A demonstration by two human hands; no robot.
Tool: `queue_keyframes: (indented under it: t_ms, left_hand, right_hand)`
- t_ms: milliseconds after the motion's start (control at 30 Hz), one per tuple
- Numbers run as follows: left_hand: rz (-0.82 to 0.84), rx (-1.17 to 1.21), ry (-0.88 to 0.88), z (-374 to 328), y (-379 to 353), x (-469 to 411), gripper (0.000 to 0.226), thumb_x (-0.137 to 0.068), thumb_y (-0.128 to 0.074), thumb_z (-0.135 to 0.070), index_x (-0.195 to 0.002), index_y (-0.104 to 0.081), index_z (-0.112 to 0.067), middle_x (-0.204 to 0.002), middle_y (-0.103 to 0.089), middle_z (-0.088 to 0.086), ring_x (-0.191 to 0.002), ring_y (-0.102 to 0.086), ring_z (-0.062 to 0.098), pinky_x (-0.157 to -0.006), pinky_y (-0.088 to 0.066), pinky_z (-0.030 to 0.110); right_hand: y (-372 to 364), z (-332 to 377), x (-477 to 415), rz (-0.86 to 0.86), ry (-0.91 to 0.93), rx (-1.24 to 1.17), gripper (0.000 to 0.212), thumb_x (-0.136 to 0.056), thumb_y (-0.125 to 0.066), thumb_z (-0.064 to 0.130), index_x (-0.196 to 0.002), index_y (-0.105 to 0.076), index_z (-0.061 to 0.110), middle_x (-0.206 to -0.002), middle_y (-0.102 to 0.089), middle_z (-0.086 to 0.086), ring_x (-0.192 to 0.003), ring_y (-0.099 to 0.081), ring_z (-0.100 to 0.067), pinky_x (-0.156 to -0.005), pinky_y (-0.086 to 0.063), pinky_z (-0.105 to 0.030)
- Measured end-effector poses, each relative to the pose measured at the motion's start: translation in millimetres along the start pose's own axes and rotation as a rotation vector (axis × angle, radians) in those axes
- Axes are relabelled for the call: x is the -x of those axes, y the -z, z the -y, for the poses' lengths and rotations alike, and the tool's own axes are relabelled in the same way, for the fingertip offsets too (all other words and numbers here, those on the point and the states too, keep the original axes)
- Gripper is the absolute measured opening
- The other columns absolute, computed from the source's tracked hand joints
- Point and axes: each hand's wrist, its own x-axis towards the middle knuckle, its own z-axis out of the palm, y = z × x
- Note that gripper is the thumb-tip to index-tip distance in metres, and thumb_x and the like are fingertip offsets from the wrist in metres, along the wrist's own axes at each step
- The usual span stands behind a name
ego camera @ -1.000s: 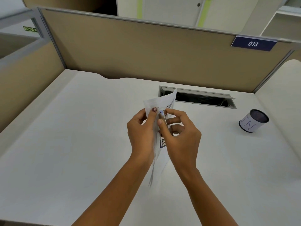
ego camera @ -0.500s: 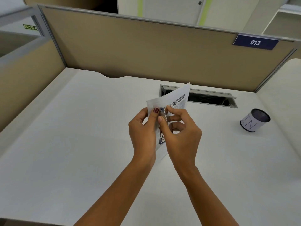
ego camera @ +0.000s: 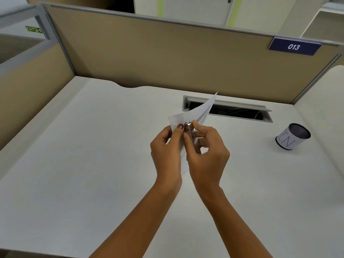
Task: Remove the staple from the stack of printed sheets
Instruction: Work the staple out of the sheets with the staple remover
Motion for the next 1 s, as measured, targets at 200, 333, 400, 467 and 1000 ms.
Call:
queue_keyframes:
  t_ms: [200,333,400,467,1000]
  left_hand:
    - [0.009,-0.049,0.015,0.1,-0.7,-12.9,0.010,-0.085,-0.064,-0.038,-0.085,-0.069,-0.030,-0.091,-0.073,-0.005,-0.089,-0.069,0.022,-0.086,-0.057,0.038]
    - [0.023,-0.050,0.118,8.7,-3.1,-24.5,0.012,-0.086,-0.066,-0.033,-0.082,-0.073,-0.024,-0.087,-0.074,0.003,-0.090,-0.069,0.024,-0.089,-0.056,0.039]
    - [0.010,-0.033,0.193,16.3,-3.7,-30.1,0.014,-0.085,-0.067,-0.031,-0.076,-0.073,-0.022,-0.088,-0.074,0.009,-0.092,-0.068,0.030,-0.090,-0.054,0.043]
    - [0.004,0.000,0.283,24.8,-3.3,-36.3,0.016,-0.085,-0.069,-0.027,-0.072,-0.072,-0.018,-0.090,-0.071,0.015,-0.090,-0.066,0.034,-0.093,-0.052,0.048]
    - [-0.063,0.276,0.673,83.2,14.7,-65.3,0.027,-0.084,-0.068,-0.010,-0.107,-0.064,0.004,-0.096,-0.066,0.018,-0.080,-0.064,0.024,-0.081,-0.053,0.034]
  right_hand:
    - [-3.9,-17.4,-1.1,0.034,0.043,0.032,0.028,-0.082,-0.075,0.015,-0.106,-0.070,0.002,-0.095,-0.072,-0.009,-0.084,-0.069,-0.018,-0.071,-0.058,-0.022]
    - [-12.5,-34.3,2.0,0.065,-0.066,0.022,0.026,-0.083,-0.076,0.017,-0.106,-0.070,0.009,-0.093,-0.071,-0.002,-0.075,-0.063,-0.008,-0.063,-0.053,-0.013]
    - [-17.5,-43.4,5.5,0.073,-0.122,0.022,0.025,-0.084,-0.075,0.019,-0.108,-0.070,0.013,-0.092,-0.070,0.001,-0.073,-0.062,-0.007,-0.062,-0.053,-0.016]
    - [-22.4,-52.9,8.8,0.088,-0.157,0.029,0.025,-0.084,-0.075,0.021,-0.108,-0.070,0.014,-0.093,-0.070,0.002,-0.075,-0.062,-0.007,-0.063,-0.054,-0.020]
    - [-44.7,-101.3,35.8,0.286,-0.164,0.030,0.017,-0.085,-0.073,0.010,-0.101,-0.071,0.014,-0.094,-0.069,0.003,-0.084,-0.064,-0.008,-0.071,-0.056,-0.028]
